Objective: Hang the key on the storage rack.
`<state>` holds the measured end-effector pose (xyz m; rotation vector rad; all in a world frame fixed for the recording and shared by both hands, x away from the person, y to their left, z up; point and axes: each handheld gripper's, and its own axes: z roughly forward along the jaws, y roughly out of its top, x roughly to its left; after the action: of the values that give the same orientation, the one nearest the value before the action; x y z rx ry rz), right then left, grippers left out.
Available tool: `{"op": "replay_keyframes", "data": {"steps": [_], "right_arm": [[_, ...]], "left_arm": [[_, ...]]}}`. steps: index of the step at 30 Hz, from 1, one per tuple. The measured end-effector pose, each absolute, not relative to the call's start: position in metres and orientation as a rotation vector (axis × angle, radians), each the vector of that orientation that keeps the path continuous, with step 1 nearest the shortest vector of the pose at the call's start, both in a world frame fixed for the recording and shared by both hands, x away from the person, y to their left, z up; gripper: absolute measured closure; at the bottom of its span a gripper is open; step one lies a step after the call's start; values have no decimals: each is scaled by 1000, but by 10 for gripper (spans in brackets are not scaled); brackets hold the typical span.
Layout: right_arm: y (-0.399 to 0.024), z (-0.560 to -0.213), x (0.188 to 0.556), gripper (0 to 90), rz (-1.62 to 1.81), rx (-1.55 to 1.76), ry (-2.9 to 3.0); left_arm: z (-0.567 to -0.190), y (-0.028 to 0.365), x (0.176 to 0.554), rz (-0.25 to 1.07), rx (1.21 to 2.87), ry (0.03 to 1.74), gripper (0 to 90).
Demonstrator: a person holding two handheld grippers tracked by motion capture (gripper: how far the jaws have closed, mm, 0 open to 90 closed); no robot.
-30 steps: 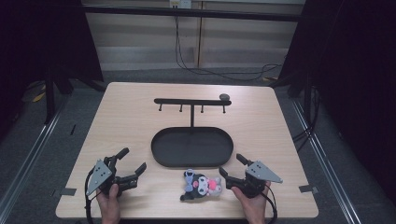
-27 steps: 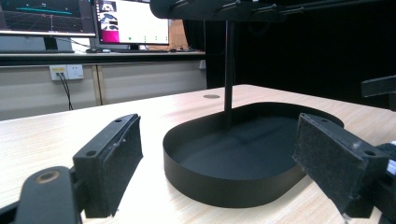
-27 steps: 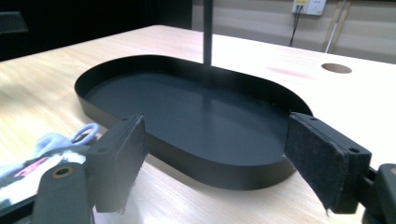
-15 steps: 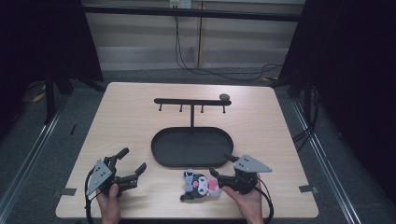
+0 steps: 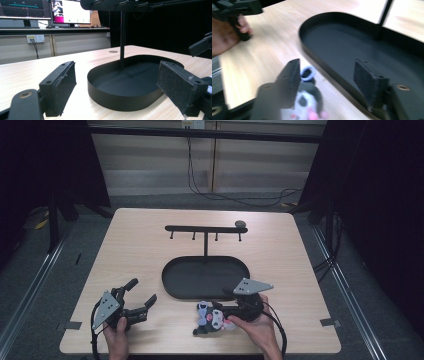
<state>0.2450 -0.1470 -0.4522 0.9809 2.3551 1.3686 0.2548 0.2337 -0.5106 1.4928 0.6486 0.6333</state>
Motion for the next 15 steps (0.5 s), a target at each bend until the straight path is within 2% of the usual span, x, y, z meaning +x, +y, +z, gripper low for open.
{"op": "replay_keyframes", "data": {"steps": [7,15], "right_arm": [[-128,-451,261,607,1323,986,2531],[-109,-457,279,692,1201,1004,2655]], "left_arm": [[-511,234,255,633,1493,649,153],[-511,234,255,633,1493,648,153]]}}
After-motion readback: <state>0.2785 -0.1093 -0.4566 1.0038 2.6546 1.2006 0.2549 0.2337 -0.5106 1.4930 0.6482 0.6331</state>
